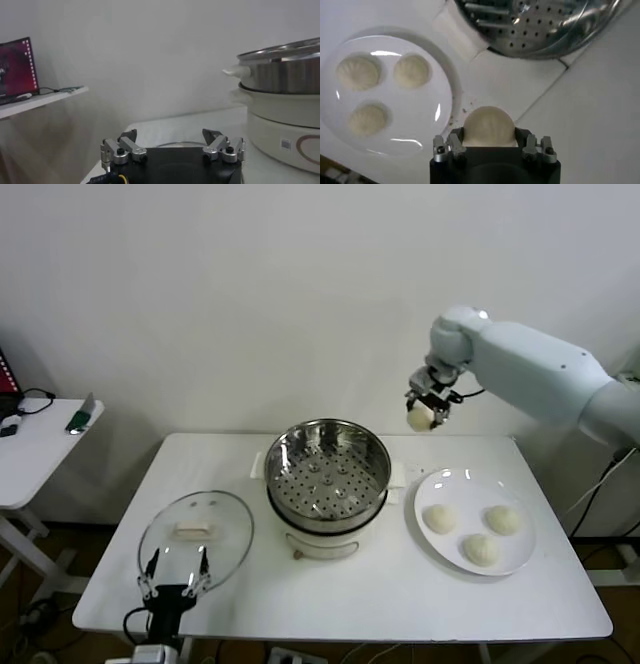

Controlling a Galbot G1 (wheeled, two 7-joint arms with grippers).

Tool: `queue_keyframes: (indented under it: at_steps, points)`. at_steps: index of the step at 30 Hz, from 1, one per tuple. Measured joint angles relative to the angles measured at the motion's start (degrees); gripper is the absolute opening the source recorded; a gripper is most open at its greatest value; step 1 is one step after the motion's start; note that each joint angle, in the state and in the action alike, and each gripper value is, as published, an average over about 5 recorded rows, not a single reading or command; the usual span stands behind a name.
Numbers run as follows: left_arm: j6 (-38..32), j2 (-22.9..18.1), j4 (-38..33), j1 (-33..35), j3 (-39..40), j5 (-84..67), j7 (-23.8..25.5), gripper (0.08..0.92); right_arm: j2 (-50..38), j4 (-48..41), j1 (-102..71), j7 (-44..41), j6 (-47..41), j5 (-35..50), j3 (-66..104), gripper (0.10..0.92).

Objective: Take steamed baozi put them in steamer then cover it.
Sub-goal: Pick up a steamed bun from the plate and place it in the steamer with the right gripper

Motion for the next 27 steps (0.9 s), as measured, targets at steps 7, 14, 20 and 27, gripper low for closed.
queue_keyframes:
  at_steps: [7, 14, 20, 27]
  points:
    - [0.0, 0.18, -0.19, 0.75, 0.0, 0.04, -0.03, 0.823, 7.15, 0.43, 0.91, -0.29, 4.51, -0.99, -0.18, 0.67]
    - [0.17, 0.31, -0.52, 0.68, -0.3, -0.11, -0.04, 0.823, 13.29, -1.57, -3.29, 0.99, 9.6, -8.51, 1.88, 0.67]
    - [0.18, 0.41, -0.78, 0.68, -0.91, -0.49, -0.05, 0.823, 16.86, -4.36, -8.07, 2.53, 13.1, -16.65, 4.06, 0.67]
    - [-0.07, 0.9, -0.42, 1.11, -1.76, -0.95, -0.07, 0.823, 19.2, -6.84, -12.75, 3.73, 15.51, -24.17, 6.33, 0.67]
